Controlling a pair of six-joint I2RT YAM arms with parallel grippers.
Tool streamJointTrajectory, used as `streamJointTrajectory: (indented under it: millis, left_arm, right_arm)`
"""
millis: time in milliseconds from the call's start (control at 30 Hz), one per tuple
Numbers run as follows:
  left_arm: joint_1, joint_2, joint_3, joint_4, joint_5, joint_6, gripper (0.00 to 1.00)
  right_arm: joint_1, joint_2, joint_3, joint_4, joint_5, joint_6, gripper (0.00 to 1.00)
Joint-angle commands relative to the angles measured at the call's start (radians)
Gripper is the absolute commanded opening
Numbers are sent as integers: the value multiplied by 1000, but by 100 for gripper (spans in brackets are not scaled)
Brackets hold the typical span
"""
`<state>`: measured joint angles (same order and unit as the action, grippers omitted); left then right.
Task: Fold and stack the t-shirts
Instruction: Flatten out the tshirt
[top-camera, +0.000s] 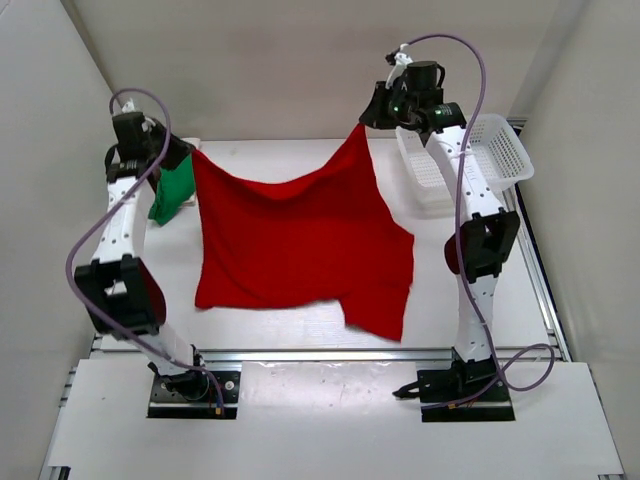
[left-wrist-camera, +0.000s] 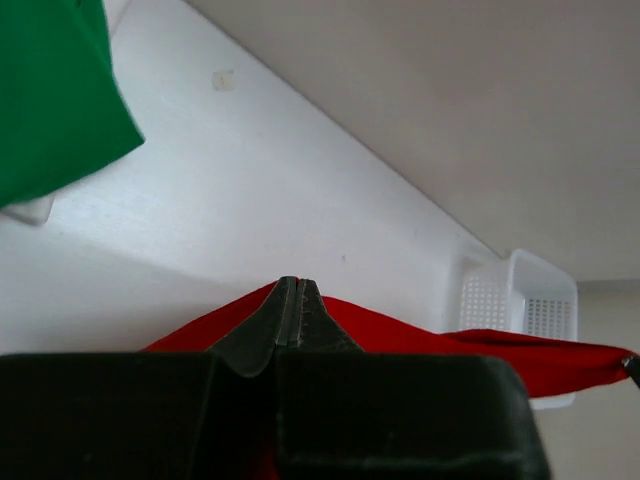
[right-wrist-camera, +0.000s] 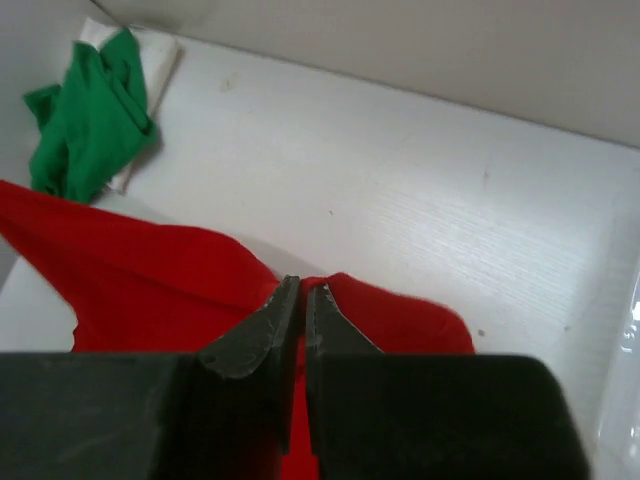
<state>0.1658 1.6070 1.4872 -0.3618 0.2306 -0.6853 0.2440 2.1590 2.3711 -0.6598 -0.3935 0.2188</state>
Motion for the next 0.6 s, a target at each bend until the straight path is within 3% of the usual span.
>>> streamJointTrajectory:
  millis: [0, 100, 300, 467, 533, 567]
  left_arm:
    - [0, 43, 248, 6, -21, -2, 0]
    - [29, 88, 419, -46, 3, -19, 0]
    - [121, 84, 528, -62, 35, -39, 0]
    - [139, 10, 398, -23, 18, -22, 0]
    - [130, -62, 282, 9, -13, 1, 0]
    - [126, -121, 175, 42, -34, 13, 0]
  right_arm:
    - [-31, -103, 126, 256, 18, 60, 0]
    - [-67, -161, 154, 402, 12, 140, 0]
    - [-118, -257, 96, 442, -67, 195, 0]
    - [-143, -294, 45, 346, -77, 119, 0]
    - [-132, -332, -31, 260, -70, 62, 0]
    - [-129, -376, -152, 223, -55, 36, 0]
